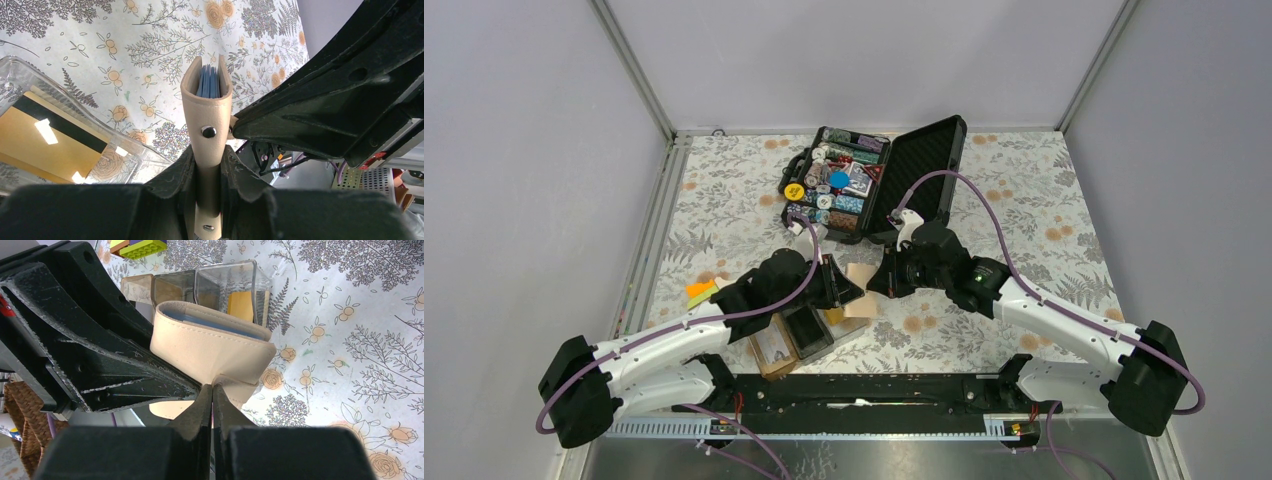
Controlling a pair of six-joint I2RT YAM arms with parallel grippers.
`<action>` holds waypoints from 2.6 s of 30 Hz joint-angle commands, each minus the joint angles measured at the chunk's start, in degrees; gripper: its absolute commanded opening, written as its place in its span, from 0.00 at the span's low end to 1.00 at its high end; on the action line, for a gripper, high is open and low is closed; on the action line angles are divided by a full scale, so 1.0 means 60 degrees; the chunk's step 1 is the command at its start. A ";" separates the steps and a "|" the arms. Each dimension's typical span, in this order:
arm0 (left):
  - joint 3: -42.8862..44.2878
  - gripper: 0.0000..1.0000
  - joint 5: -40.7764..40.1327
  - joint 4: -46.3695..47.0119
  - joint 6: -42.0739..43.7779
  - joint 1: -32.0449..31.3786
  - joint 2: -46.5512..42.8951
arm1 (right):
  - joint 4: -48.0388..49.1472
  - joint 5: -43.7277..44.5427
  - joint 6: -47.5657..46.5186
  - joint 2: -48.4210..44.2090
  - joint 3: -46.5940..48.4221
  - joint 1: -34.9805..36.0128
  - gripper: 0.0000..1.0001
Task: Put the credit cards into the card holder
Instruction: Close the card holder at the center of the board.
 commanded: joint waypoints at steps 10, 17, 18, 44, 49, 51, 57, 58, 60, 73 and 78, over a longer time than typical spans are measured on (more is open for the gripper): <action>0.0135 0.00 -0.0194 0.0793 -0.0245 -0.0043 -0.0294 | -0.0642 0.0757 -0.0243 -0.0195 -0.0088 0.0088 0.00; 0.0201 0.00 -0.0019 0.0843 -0.0232 -0.0042 -0.0140 | -0.0199 0.0402 -0.0155 -0.0265 -0.0175 0.0079 0.00; 0.0209 0.00 0.0000 0.0848 -0.0229 -0.0043 -0.0104 | -0.0070 0.0279 -0.0117 -0.0253 -0.0159 0.0086 0.00; 0.0197 0.00 0.0006 0.0866 -0.0232 -0.0041 -0.0033 | 0.0592 -0.0491 0.0037 0.0042 -0.0172 0.0232 0.00; 0.0176 0.00 0.0115 0.1000 -0.0182 -0.0043 -0.0032 | 0.0880 -0.0546 0.0034 0.0153 -0.0217 0.0263 0.00; 0.0107 0.00 0.0208 0.1206 -0.0174 -0.0043 -0.0057 | 0.1095 -0.0602 0.0098 0.0258 -0.0231 0.0262 0.00; -0.0049 0.00 0.0469 0.1663 -0.0105 -0.0040 -0.0172 | 0.2120 -0.0831 0.0512 0.0587 -0.0518 0.0279 0.00; -0.0065 0.00 0.0511 0.1725 -0.0090 -0.0035 -0.0198 | 0.2291 -0.0829 0.0609 0.0617 -0.0581 0.0286 0.00; -0.0095 0.00 0.0551 0.1810 -0.0068 -0.0039 -0.0222 | 0.2600 -0.0849 0.0802 0.0661 -0.0725 0.0310 0.00; -0.0229 0.00 0.1126 0.2769 -0.0101 -0.0036 -0.0059 | 0.3462 -0.0844 0.1578 0.1542 -0.0868 0.0496 0.00; -0.0207 0.00 0.1228 0.2924 -0.0099 -0.0042 -0.0088 | 0.3836 -0.0878 0.1897 0.1853 -0.0832 0.0513 0.00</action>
